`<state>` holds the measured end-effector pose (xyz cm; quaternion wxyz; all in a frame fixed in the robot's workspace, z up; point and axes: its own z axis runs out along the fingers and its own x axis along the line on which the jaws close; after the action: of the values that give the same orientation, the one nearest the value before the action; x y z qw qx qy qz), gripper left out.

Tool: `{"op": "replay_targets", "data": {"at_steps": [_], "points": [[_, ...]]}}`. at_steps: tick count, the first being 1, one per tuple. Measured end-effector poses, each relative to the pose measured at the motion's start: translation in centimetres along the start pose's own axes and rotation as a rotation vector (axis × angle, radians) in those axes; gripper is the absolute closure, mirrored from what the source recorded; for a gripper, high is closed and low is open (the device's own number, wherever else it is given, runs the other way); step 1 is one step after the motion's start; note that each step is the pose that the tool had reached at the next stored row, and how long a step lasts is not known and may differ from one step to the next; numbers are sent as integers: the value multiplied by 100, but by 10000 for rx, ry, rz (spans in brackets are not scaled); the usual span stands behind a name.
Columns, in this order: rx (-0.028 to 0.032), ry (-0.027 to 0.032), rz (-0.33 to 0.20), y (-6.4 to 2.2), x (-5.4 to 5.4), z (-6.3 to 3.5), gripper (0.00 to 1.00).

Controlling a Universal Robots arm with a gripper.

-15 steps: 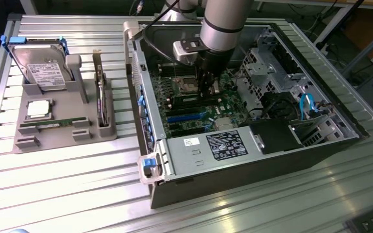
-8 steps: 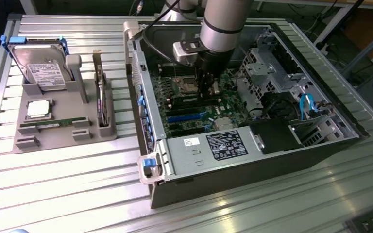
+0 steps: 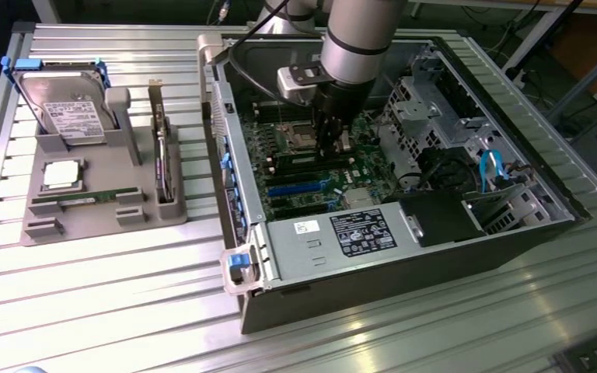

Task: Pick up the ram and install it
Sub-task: 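Insert the ram into the slot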

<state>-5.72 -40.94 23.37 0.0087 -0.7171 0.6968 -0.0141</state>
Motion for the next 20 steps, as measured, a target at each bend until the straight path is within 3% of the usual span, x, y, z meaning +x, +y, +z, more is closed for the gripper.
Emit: {"op": "replay_targets", "data": {"at_steps": [20], "points": [[-1,11,-1,-9,5,36,86]]}}
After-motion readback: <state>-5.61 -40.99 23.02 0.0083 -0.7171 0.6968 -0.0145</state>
